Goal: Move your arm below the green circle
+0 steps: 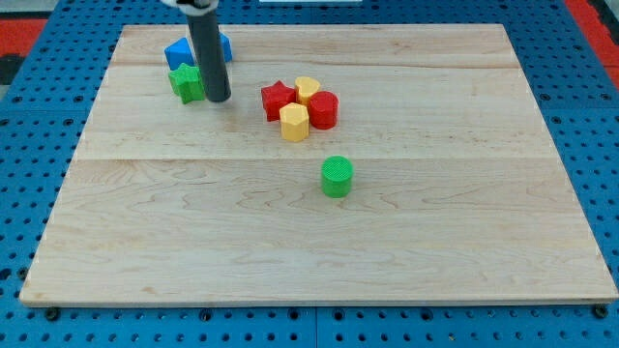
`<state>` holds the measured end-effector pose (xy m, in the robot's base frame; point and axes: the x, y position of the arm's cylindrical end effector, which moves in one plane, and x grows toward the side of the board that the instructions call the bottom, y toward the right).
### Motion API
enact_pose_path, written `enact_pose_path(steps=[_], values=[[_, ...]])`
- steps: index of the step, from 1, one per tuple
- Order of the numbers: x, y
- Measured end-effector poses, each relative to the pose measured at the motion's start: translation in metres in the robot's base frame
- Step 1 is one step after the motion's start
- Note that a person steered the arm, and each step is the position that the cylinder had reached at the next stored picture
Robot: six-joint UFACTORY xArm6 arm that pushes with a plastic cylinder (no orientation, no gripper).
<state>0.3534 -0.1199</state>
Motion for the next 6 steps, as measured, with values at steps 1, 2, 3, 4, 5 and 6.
enact_pose_path(steps=[1,2,3,4,5,6], values=[[-0.003,-0.06],[-0.039,-0.042],[-0.051,-0.043],[0.021,-0.046],[0.126,-0.017],[0.186,0.084]])
